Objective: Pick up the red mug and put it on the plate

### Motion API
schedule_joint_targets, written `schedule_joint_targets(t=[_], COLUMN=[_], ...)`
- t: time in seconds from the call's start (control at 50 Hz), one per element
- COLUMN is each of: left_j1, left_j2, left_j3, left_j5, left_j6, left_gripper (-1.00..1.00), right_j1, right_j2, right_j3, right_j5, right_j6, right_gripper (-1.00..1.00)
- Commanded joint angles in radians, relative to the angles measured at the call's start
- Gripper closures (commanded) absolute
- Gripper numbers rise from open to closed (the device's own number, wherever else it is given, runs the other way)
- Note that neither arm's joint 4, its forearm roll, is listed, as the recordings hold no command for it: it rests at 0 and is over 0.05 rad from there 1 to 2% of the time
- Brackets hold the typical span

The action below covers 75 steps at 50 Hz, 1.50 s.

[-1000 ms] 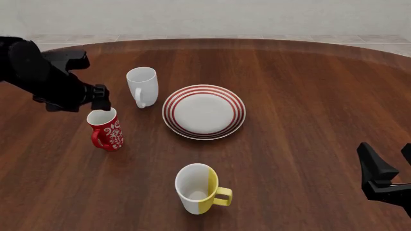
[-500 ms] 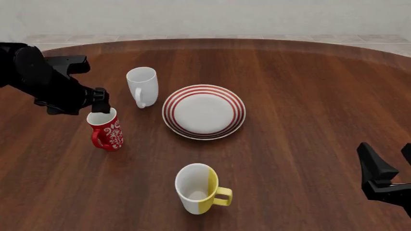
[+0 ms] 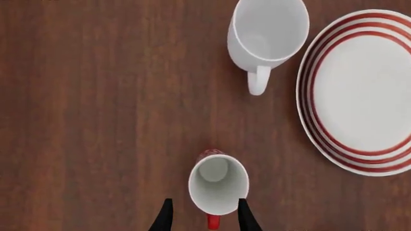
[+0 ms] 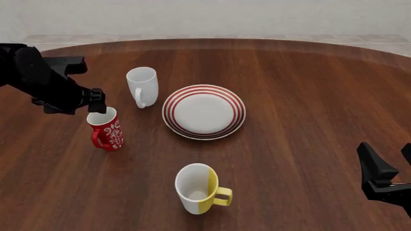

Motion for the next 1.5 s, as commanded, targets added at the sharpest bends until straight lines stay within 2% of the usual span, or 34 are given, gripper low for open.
schedule_joint_targets(t=[0.02, 0.2, 0.42, 0.64, 0.9, 1.36, 1.5], left_j1=[-0.008, -0.024, -0.046, -0.032, -0.006, -0.027, -0.022], left_j2=[-0.005, -0.018, -0.039, -0.032, -0.040, -0.038, -0.032], left_j3=[0.005, 0.019, 0.085, 0.149, 0.152, 0.234, 0.214], left_j5=[0.002, -0.001, -0.029, -0.069, -0.055, -0.095, -0.090], left_j6=[0.013, 0.009, 0.002, 0.007, 0.027, 0.046, 0.053], left_gripper=[-1.00, -1.00, -1.00, -1.00, -1.00, -1.00, -1.00], right_j1=[0.000, 0.000, 0.000, 0.000, 0.000, 0.000, 0.000], right_j2=[0.000, 0.000, 0.000, 0.000, 0.000, 0.000, 0.000], right_j3=[0.000, 0.000, 0.000, 0.000, 0.000, 0.000, 0.000], right_j5=[0.000, 0.000, 0.000, 0.000, 0.000, 0.000, 0.000], right_j6=[0.000, 0.000, 0.000, 0.000, 0.000, 0.000, 0.000], right_gripper=[-1.00, -1.00, -1.00, -1.00, -1.00, -1.00, -1.00])
